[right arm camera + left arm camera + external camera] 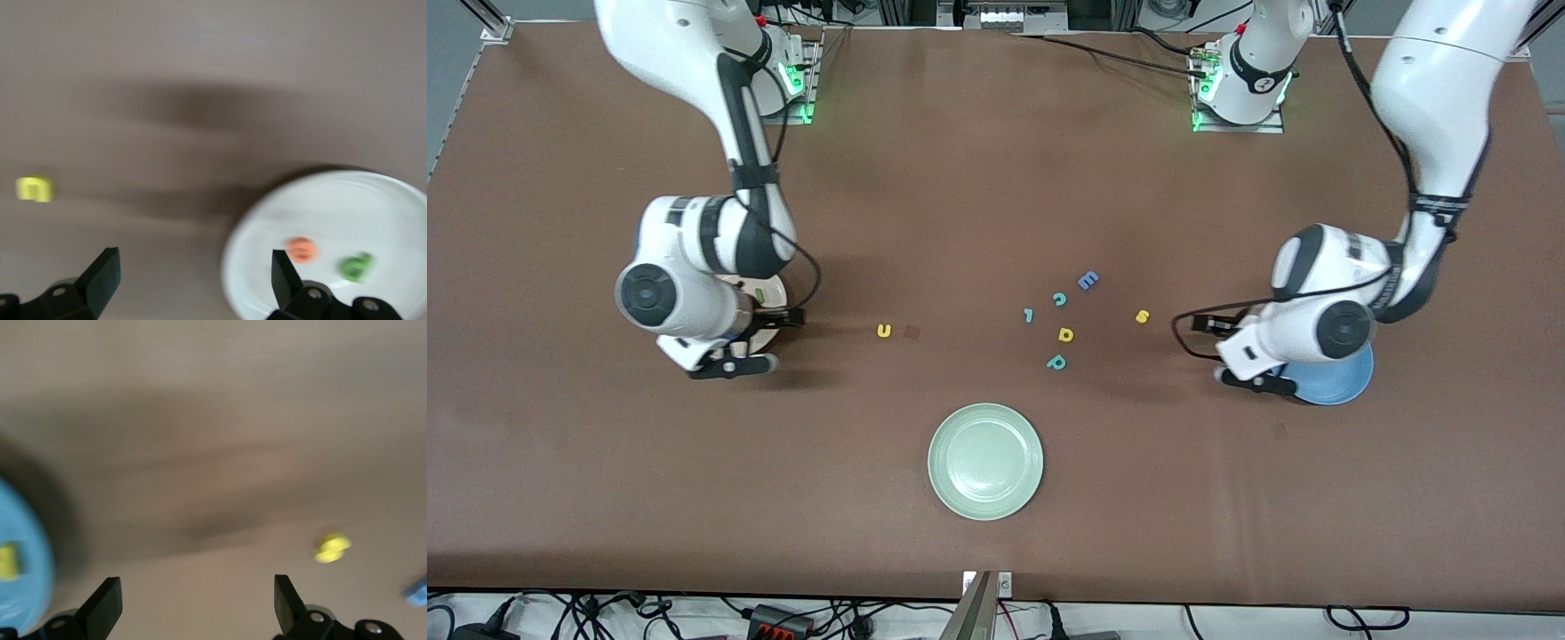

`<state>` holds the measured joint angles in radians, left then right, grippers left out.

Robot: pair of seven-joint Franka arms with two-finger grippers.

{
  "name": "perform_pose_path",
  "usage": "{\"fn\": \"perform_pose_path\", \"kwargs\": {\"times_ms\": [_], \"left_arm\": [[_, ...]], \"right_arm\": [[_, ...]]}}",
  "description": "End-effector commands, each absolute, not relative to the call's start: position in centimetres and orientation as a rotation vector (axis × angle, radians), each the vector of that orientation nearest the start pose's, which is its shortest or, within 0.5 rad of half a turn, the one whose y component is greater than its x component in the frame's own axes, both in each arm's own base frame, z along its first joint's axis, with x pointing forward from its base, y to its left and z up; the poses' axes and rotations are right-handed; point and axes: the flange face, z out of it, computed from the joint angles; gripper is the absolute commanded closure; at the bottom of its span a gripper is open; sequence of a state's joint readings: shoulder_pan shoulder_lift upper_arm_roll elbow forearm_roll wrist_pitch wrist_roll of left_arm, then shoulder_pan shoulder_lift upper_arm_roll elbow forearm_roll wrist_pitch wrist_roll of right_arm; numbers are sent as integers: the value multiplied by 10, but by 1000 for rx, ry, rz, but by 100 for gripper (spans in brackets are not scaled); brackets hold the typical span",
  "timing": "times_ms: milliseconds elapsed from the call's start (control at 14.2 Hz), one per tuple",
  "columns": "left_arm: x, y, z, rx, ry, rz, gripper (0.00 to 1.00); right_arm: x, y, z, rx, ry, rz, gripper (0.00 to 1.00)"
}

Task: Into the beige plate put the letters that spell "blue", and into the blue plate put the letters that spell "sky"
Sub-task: 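Grasp the yellow n with the right gripper while the left gripper reaches the s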

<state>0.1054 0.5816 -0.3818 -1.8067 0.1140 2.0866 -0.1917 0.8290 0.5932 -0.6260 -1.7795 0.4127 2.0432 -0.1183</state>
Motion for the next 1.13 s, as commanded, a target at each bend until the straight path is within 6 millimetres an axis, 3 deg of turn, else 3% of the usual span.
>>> {"fn": "perform_pose_path", "kwargs": {"times_ms": [0,70,352,633,844,1055], "left_arm": [[602,-152,198,-3165,117,401,0],[603,-146,199,-3174,102,387,0],[596,-175,201,-3161,-120,369,0],[580,-187,194,-3182,-105,296,0],[556,-192,179,-3178,107,320,0],[550,-206,179,-3175,193,320,0]], "right_arm": [[618,215,238,-3167,-167,268,0],[612,238,228,-3185,-122,279,9],[590,290,212,-3185,14,278,15],[587,313,202,-3171,89,178,15],[584,318,186,-3179,88,159,16],[579,323,177,-3186,74,165,18]]}}
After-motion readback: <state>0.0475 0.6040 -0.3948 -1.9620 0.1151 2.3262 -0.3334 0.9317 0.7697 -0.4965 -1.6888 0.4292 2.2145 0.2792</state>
